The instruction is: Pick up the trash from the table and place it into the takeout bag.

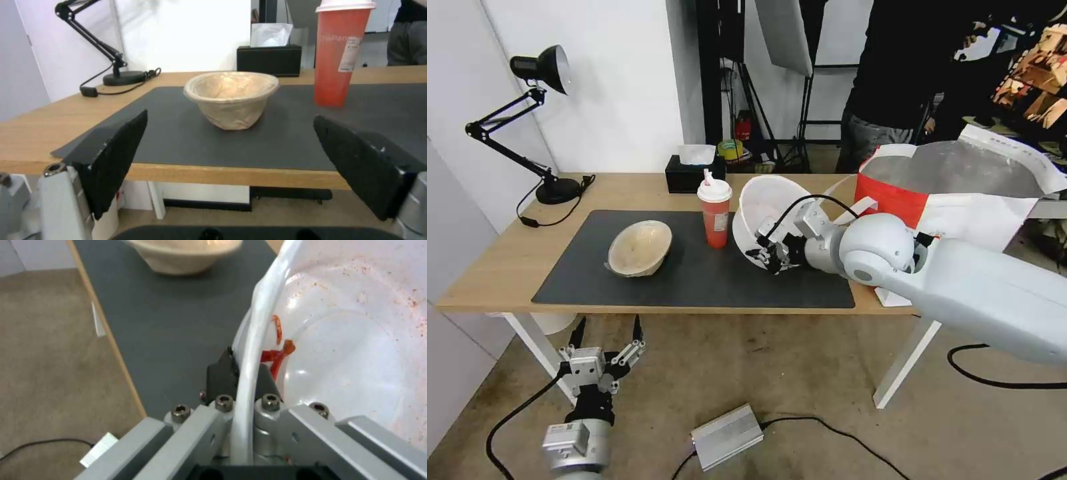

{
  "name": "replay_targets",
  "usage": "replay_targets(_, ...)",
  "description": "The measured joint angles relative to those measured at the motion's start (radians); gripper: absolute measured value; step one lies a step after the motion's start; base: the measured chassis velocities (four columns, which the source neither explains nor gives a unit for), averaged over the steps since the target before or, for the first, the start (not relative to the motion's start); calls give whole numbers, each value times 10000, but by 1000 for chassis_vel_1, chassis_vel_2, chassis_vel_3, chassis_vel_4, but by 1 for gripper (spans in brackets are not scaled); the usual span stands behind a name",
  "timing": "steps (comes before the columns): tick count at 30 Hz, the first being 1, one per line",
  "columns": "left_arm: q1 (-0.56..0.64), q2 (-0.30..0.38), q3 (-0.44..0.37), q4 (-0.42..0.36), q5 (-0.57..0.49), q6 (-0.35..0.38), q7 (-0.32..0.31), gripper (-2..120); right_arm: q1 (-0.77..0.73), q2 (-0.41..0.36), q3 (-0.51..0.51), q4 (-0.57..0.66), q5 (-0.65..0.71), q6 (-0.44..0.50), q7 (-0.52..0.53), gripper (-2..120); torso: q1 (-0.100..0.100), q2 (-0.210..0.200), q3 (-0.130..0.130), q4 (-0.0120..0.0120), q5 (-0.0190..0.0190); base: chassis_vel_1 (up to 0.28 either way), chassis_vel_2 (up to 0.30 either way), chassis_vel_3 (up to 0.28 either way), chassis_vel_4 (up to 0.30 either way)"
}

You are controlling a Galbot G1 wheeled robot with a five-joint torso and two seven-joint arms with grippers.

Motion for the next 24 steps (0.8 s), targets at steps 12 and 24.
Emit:
replay_targets(12, -14, -35, -12, 3, -18, -11, -6, 100, 847, 440, -468, 86, 198, 4, 36, 0, 0, 0, 0, 1, 1, 0, 0, 0, 0)
replay_targets(24, -46, -64, -19, 30, -38, -19, -11, 100, 1751, 969, -727, -45, 497, 4, 104, 0, 0, -1, 0, 1, 0, 0, 0, 0, 0)
